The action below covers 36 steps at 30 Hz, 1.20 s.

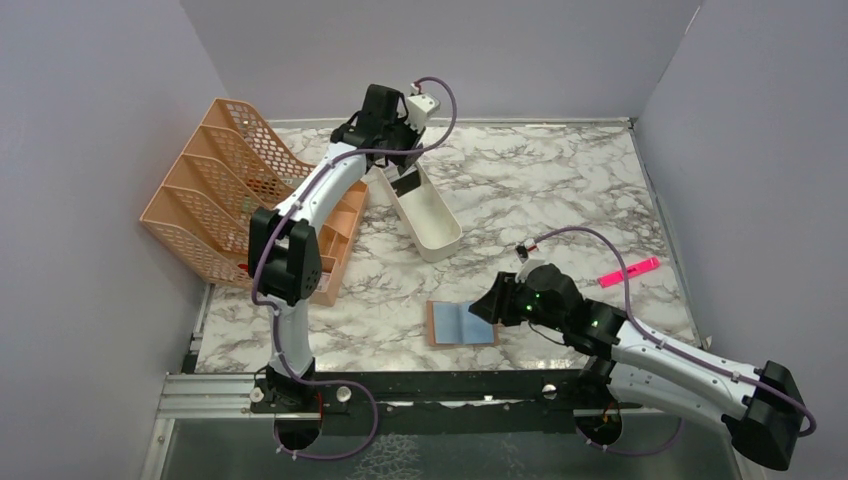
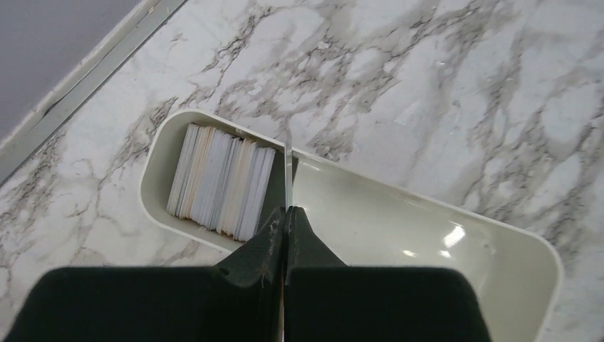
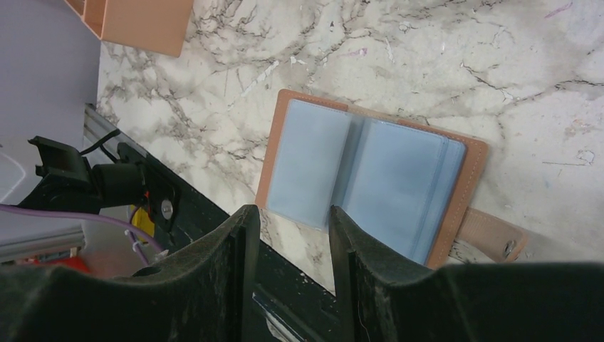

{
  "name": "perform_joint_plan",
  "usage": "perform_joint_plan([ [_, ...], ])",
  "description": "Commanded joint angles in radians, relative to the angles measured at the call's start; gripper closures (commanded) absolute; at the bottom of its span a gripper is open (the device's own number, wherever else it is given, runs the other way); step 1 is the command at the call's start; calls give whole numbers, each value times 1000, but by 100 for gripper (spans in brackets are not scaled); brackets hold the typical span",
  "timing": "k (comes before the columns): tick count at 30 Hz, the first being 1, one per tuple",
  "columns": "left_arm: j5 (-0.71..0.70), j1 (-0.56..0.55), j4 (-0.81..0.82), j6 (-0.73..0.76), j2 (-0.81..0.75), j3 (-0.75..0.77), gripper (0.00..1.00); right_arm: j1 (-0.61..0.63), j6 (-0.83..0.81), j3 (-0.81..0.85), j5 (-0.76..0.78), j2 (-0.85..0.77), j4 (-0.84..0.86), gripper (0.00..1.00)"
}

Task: Put the credit cards into the card holder
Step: Pick up the credit card from the storage box, then insert the credit card into the card holder.

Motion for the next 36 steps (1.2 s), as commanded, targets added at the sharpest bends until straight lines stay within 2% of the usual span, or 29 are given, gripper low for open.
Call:
perform_joint_plan([
  [1, 135, 2, 11, -247, -134, -50, 100, 5, 14, 4, -20, -26, 19, 54],
  [5, 213, -6, 65, -427, -237, -184, 100, 5, 25, -2, -21, -42, -2, 54],
  [10, 299, -9, 237, -634, -431, -438, 100, 5, 59, -21, -64, -79, 29, 55],
  [14, 403, -10, 483, -859, -601, -690, 100, 5, 110, -52, -98, -144, 151, 55],
  [19, 510, -31, 851, -1204, -760, -1002, 100, 5, 183, -61, -62, -211, 268, 54],
  [27, 449, -117, 912, -1337, -929, -1155, 100, 5, 340, -127, -19, -220, 555, 57],
  [36, 455, -216, 966, -1382, -915, -1195, 100, 5, 398, -101, -29, -108, 666, 58],
])
